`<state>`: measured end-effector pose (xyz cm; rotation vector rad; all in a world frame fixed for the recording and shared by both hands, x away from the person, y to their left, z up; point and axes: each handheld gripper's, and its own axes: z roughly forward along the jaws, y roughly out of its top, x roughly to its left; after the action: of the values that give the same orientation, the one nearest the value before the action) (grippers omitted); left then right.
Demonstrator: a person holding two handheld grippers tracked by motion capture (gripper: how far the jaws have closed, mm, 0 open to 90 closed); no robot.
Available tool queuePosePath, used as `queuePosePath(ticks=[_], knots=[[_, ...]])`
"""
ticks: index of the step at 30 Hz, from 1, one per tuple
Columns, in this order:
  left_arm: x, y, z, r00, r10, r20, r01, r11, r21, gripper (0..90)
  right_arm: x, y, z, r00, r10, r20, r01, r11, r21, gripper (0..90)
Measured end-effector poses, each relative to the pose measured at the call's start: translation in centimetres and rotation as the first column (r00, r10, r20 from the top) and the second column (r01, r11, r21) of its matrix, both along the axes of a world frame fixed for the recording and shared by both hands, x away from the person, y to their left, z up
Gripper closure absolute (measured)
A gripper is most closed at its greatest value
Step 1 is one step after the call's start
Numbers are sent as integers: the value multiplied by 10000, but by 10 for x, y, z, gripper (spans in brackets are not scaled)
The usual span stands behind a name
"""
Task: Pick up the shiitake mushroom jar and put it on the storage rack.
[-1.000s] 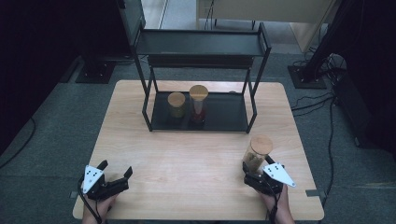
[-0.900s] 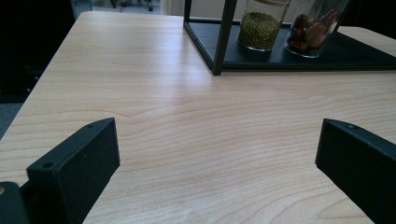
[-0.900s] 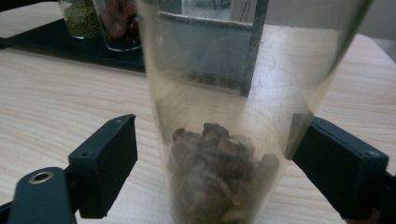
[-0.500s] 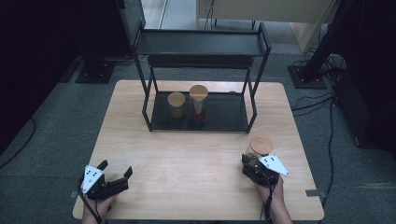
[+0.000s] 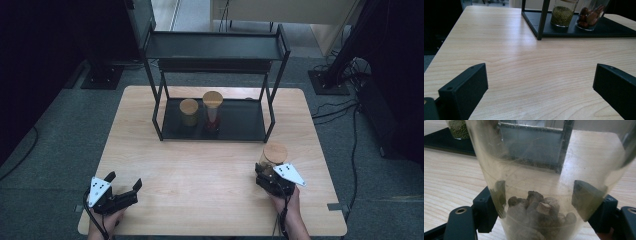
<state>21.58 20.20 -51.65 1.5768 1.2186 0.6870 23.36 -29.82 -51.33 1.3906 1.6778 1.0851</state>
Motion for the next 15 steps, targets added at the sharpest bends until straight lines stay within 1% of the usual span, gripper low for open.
queuePosePath(ticks=[9, 13, 15], knots=[[0, 0, 0, 10000, -3, 4, 4, 10000, -13, 0, 11, 12, 1, 9996, 262, 37, -262, 9996, -116, 246], [0, 0, 0, 10000, -8, -3, 8, 10000, -10, 0, 15, 17, 1, 9995, 303, 59, -303, 9995, -54, 246], [0, 0, 0, 10000, -12, -16, 12, 10000, -8, 0, 20, 21, 2, 9993, 360, 72, -359, 9993, -62, 246]])
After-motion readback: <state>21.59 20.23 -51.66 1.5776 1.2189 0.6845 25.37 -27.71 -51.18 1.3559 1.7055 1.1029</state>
